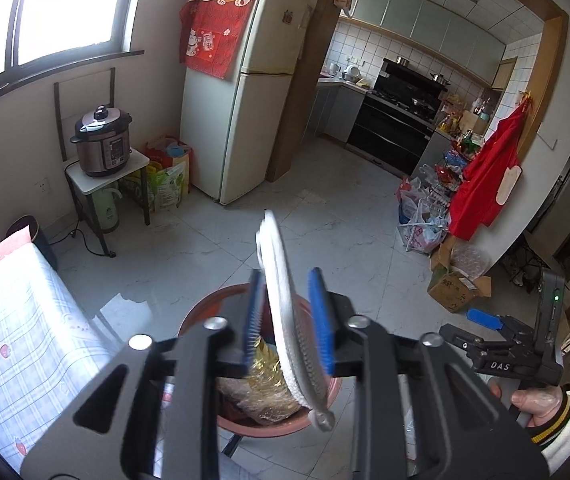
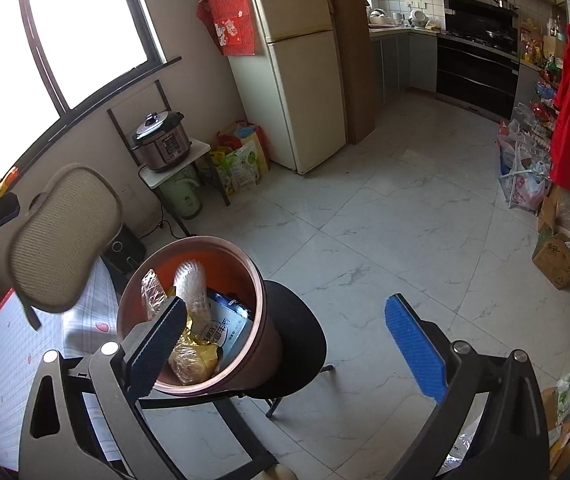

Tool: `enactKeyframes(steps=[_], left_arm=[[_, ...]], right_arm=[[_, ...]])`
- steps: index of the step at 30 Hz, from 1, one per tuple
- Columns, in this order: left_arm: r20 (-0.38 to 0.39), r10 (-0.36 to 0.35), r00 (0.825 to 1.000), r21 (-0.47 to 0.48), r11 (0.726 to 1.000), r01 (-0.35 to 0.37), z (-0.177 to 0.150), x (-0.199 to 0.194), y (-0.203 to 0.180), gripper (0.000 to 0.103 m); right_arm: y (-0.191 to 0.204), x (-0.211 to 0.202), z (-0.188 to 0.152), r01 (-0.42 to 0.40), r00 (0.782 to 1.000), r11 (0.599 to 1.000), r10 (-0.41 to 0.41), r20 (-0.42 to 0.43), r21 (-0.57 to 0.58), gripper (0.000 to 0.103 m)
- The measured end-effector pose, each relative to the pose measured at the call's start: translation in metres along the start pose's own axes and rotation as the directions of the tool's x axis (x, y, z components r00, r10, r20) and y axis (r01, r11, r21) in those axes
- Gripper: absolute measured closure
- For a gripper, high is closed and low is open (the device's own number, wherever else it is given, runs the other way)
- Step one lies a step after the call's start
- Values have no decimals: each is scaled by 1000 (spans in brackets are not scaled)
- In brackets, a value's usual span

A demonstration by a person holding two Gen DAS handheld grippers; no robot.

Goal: Collect trash

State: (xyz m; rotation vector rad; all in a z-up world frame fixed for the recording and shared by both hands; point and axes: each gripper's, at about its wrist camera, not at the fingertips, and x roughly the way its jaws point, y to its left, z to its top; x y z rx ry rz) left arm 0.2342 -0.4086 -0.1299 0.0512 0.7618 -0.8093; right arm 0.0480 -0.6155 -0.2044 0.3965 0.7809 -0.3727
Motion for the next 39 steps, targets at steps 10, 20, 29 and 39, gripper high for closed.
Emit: enactKeyframes(steps=[10,20,29,39], left_arm=[[41,57,998,38,998,-59,-3,-37,5,47],[93,132,987,23,991,-135,-23,-118,38,29],[169,169,971,5,985,-172,-48,-222,67,14],[269,309,912,-52,950,-307,-78,-349,94,6]], right_arm=[[11,2,0,-15,1000,1000,15,-8,-11,5],[71,-36,0,-25,998,997,29,50,-77,5],[148,-115,-8,8,988,987,17,152,-163,5],[230,-216,-34,65,949,974,7,315,-219,5]])
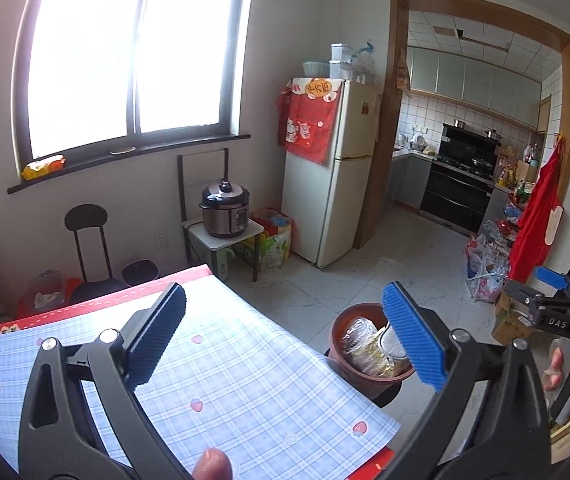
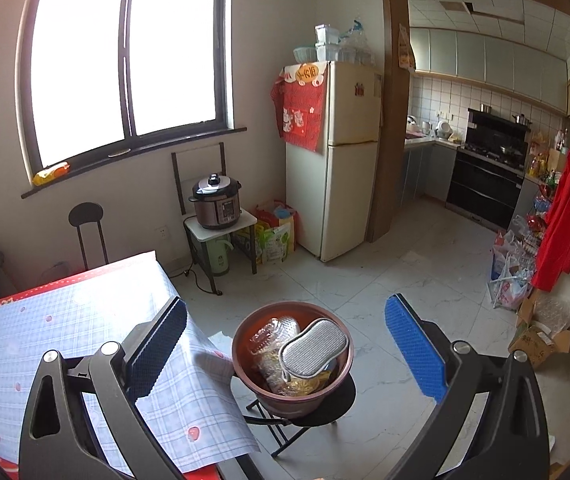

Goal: Collect trash

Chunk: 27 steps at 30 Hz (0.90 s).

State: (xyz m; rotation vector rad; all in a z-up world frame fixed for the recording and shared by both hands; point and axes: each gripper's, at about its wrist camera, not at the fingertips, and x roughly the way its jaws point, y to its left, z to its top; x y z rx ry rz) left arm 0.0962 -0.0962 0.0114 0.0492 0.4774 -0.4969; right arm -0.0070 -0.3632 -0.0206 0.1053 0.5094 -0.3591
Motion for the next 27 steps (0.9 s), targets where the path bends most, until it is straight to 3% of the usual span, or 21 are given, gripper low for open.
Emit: enactKeyframes(steps=[8,27], left_arm=[[23,85,996,29,996,-85,-11,-49,30,6],[19,50,999,-2,999,-50,-18,-65,55,6]], right_arm=[[39,-47,-4,7,999,1000,-7,40,-11,5],[68,-67,-6,23,998,1000,-22,52,-19,5]])
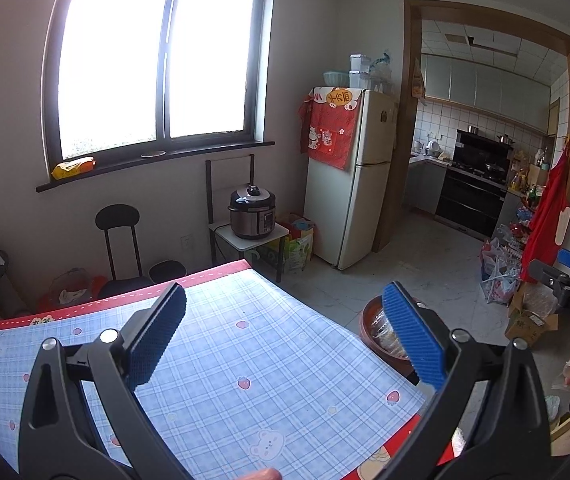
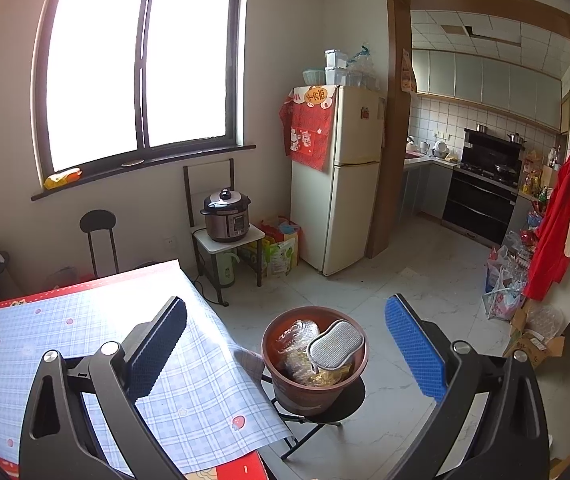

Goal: Collect trash

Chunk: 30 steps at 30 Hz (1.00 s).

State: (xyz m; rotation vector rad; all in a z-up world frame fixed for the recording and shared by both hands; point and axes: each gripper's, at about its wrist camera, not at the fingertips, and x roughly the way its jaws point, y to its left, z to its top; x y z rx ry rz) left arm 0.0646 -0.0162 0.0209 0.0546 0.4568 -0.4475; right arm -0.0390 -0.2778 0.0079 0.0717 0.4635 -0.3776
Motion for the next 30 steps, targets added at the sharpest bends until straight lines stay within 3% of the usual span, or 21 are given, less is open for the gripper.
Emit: enactKeyframes(steps=[30], left_arm=[[-34,21,999,17,1000,-20,-3,16,-19,6]], right_arm=[[-21,19,0,-19,999,999,20,-26,37,5]])
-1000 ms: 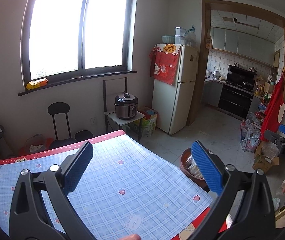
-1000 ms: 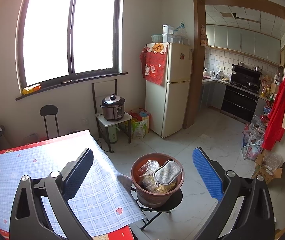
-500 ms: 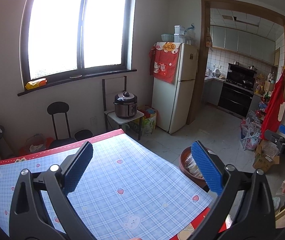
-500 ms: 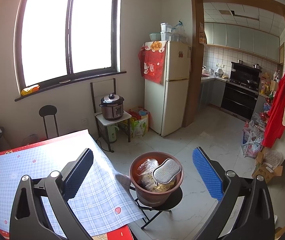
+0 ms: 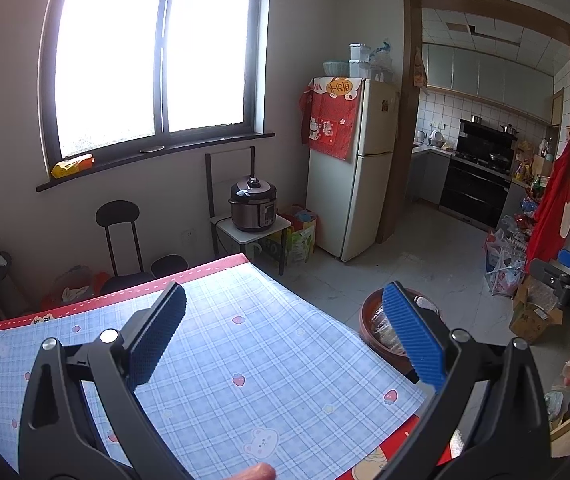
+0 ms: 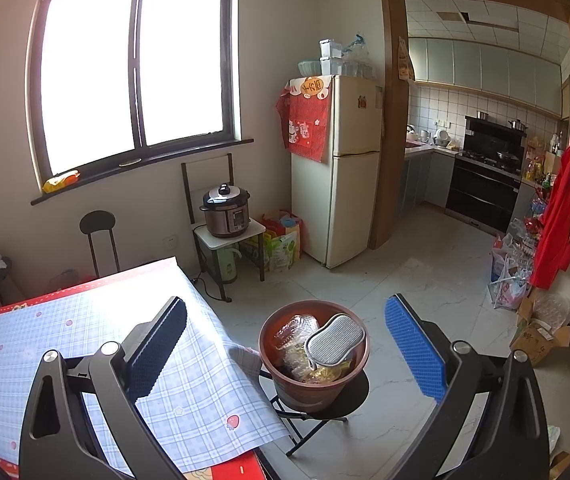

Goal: Collect trash

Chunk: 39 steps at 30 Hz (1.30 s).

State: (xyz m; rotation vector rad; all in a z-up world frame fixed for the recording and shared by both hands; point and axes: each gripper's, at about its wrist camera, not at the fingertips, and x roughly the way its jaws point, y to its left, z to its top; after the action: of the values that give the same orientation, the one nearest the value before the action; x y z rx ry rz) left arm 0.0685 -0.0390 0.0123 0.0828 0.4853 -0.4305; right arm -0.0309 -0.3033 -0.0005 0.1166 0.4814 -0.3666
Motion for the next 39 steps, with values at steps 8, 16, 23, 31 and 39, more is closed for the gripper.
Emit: enactKeyframes(steps=[8,16,23,31,39], left_arm=[[-17,19,1000,7,1000,-19,2,10,-15,6],[-31,61,998,17,998,-60,3,25,-32,6],[-36,107,994,5,994,-107,3,38,-45,6],[-28,204,979,-35,978,-205,0,44,-49,6],[-112,361,926,-112,921,-373,-22,33,-24,6]], right_arm=[[-18,17,0,-26,1000,1000,27,-15,16,5],[-42,46,1,-70,997,997,71,-43,33,5],[-62,79,5,-114,991,993,116,-67,30,5],[-67,116,14,-184,979,983,182,-94,-21,5],[-28,150,15,-320,941,942,303,-153,-103,5]])
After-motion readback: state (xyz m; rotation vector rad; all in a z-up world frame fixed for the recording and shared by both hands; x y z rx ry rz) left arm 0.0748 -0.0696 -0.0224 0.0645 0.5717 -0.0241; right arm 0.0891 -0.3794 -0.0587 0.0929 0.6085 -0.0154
